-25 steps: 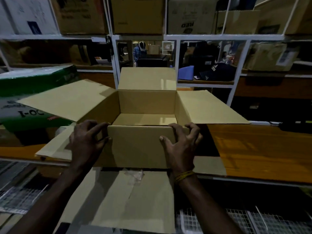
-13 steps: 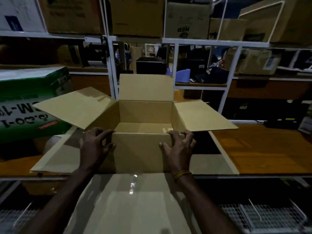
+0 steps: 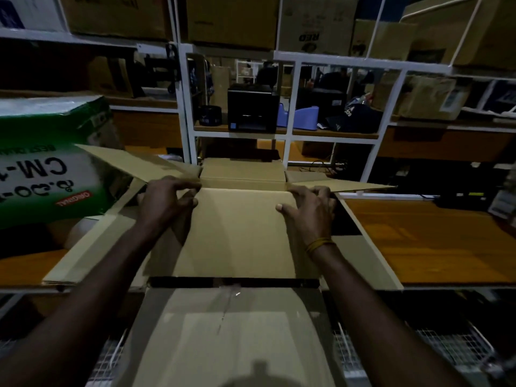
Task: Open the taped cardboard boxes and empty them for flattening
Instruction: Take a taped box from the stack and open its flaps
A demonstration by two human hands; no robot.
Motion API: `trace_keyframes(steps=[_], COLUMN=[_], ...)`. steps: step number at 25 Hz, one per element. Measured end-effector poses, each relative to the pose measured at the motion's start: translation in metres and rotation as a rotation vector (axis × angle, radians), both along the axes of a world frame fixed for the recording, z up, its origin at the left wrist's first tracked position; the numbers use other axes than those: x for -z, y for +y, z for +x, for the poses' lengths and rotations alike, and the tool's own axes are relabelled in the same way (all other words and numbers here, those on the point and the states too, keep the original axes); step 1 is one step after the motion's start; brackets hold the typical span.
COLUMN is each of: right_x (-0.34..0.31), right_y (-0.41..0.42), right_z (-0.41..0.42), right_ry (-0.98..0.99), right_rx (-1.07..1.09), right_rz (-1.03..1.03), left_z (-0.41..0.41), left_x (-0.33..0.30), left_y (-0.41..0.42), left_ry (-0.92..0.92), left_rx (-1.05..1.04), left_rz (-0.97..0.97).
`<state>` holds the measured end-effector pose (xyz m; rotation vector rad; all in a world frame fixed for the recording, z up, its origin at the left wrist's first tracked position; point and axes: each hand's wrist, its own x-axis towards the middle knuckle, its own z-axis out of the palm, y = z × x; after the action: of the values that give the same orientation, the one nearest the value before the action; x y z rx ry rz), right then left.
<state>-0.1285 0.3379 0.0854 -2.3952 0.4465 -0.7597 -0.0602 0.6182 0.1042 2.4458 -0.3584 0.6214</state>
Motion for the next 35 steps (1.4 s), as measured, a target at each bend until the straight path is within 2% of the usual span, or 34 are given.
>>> trace_keyframes(steps=[9,13,18,22,24,27,30,35], right_x=[0.05,0.084,0.123,0.131,0.13,0.131,0.129,0.118], right_y=[0.004,0.004,0.01,0.009,0.002,-0.014,-0.043,-0.126], right_z=[-0.049,-0.069,-0.094,-0.105,-0.11,-0.125,-0.14,-0.175], right_ry=[0.145,0.228,0.368,0.428,0.407,0.291,0.212,0.18], right_rx=[0.002,0.027,-0.049,-0.156,-0.212,-0.236,-0.199,-0.082], right_rz=[0.009,0.005,-0.075,-0.09,-0.054,0.024,0.051,0.045], left_z=[-0.044,-0.071,-0.088,-0.097,-0.103,-0.118,-0.133,-0.155], left_x=[0.051,0.087,0.122,0.122,0.121,0.122,0.122,0.115], left_y=[0.007,0.004,0.005,-0.003,-0.02,-0.064,-0.119,-0.235], left_ry=[0.274,0.324,0.461,0.418,0.398,0.397,0.355,0.294], left_rx=[-0.053,-0.118,-0.061,-0.125,-0.107,0.053,0.175,0.343], left_rz=[-0.029,0.015,0.057,0.128,0.176,0.091,0.047,0.08])
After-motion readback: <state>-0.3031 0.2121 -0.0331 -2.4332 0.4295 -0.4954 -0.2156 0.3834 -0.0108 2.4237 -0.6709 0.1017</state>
